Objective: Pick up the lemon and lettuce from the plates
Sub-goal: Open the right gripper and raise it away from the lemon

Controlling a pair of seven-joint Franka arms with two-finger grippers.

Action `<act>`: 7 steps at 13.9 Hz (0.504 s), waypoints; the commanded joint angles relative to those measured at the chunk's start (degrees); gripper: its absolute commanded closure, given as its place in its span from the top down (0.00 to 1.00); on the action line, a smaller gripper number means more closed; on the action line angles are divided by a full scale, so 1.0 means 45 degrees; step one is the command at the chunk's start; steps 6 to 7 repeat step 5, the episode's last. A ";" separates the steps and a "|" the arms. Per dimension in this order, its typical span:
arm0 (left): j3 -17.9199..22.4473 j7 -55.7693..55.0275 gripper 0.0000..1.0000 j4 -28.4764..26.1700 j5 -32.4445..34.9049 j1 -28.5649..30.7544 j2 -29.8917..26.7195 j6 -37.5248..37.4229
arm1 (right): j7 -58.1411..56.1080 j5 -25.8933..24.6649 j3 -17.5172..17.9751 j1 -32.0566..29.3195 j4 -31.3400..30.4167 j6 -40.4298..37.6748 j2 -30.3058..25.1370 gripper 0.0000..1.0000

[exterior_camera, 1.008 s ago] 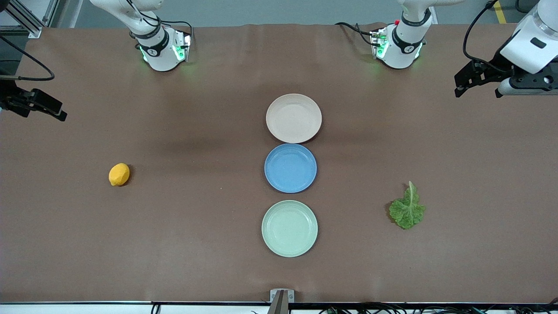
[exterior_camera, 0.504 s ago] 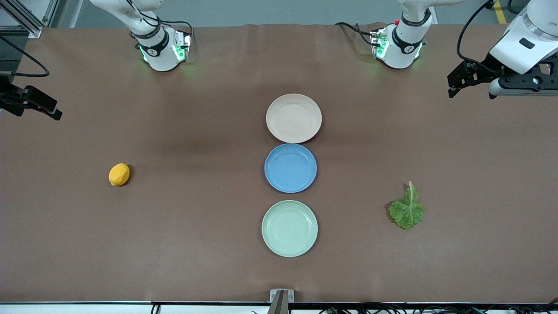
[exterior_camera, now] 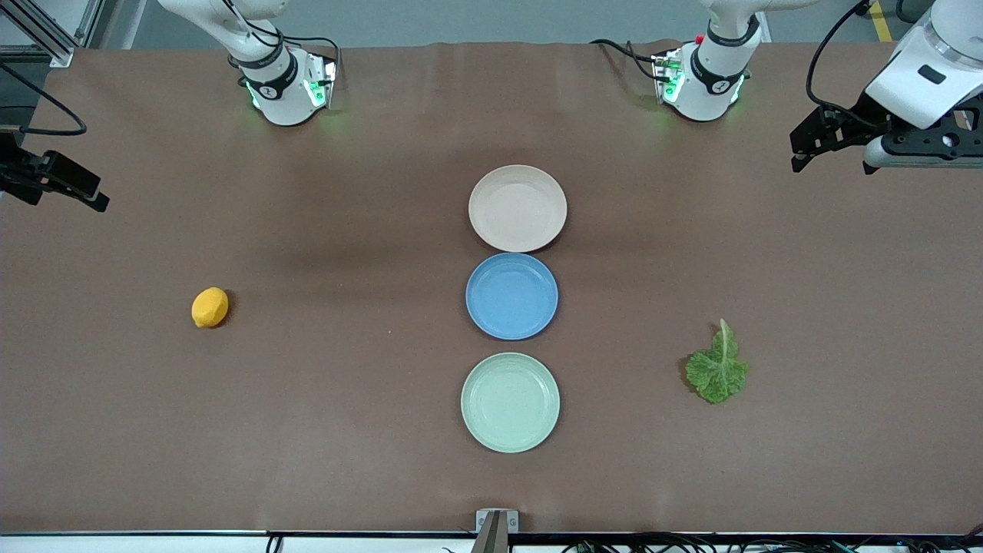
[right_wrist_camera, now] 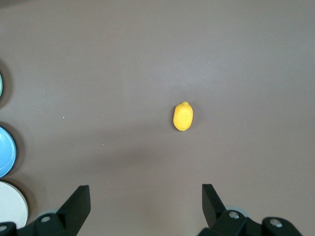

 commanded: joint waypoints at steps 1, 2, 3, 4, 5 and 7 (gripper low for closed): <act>0.0002 -0.0012 1.00 0.0255 -0.0048 0.0060 -0.0062 -0.0022 | -0.0007 -0.0080 0.0035 -0.0027 0.0173 -0.0108 0.0023 1.00; 0.0041 0.0066 1.00 0.0274 -0.0048 0.0079 -0.0062 -0.0022 | -0.0007 -0.0100 0.0035 -0.0027 0.0173 -0.0127 0.0023 1.00; 0.0041 0.0067 1.00 0.0255 -0.0048 0.0080 -0.0062 -0.0022 | -0.0007 -0.0100 0.0016 -0.0027 0.0173 -0.0127 0.0023 1.00; 0.0041 -0.0030 1.00 0.0255 -0.0048 0.0080 -0.0062 -0.0022 | -0.0007 -0.0100 0.0035 -0.0046 0.0173 -0.0127 0.0023 1.00; 0.0041 -0.0050 1.00 0.0274 -0.0048 0.0080 -0.0062 -0.0022 | -0.0007 -0.0100 0.0035 -0.0027 0.0173 -0.0108 0.0023 1.00; 0.0041 -0.0050 1.00 0.0274 -0.0048 0.0080 -0.0062 -0.0022 | -0.0007 -0.0100 0.0035 -0.0027 0.0173 -0.0108 0.0023 1.00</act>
